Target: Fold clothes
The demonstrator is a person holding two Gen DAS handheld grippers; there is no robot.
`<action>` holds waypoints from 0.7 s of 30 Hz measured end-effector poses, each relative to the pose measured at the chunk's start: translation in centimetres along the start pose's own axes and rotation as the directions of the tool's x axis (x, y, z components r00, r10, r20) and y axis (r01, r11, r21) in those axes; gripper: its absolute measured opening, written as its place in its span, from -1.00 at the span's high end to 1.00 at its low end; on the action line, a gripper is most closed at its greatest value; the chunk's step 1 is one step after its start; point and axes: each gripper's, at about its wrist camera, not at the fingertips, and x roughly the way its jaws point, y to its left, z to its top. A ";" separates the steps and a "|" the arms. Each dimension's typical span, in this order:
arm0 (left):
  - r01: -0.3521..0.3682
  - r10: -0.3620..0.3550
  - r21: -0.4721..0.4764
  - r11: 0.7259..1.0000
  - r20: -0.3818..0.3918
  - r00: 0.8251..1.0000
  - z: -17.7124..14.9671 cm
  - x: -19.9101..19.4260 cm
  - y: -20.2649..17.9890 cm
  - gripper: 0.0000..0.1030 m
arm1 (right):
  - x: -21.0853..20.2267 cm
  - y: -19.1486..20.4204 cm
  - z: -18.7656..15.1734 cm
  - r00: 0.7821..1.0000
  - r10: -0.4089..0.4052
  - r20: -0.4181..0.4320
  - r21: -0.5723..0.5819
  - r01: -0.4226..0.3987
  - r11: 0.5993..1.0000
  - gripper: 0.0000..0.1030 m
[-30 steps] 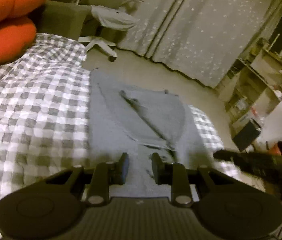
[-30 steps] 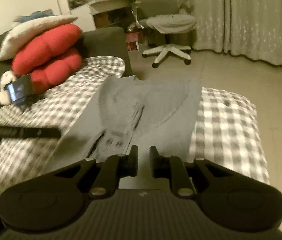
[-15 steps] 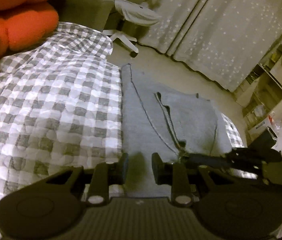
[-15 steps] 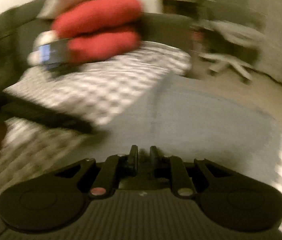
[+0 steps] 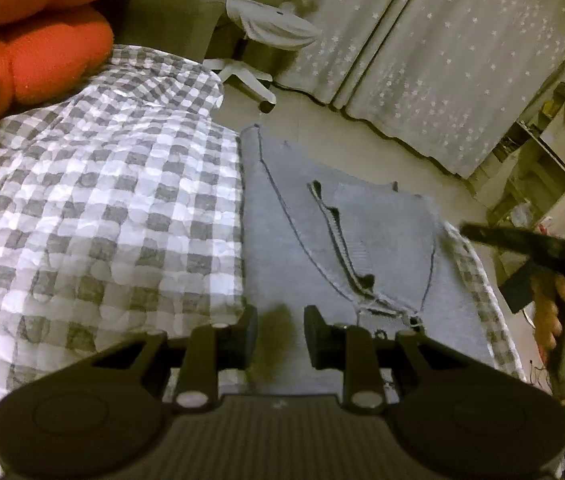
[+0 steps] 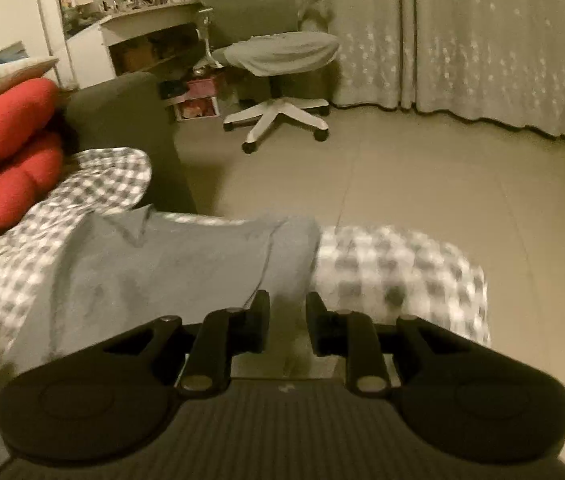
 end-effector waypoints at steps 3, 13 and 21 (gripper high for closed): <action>0.006 -0.006 0.015 1.000 0.008 1.000 0.1 0.0 -0.2 0.50 | 2.4 0.4 1.8 1.000 0.004 0.007 -0.018 -0.003 1.000 0.05; 0.002 -0.002 0.034 0.999 0.001 1.000 0.3 0.4 -0.1 0.50 | 6.4 -0.5 1.9 0.999 -0.038 0.009 -0.013 0.039 0.999 0.89; -0.012 0.012 0.031 0.999 -0.003 1.000 0.3 0.7 0.4 0.50 | 7.3 -1.1 0.6 0.995 -0.099 0.007 0.039 0.099 0.994 0.88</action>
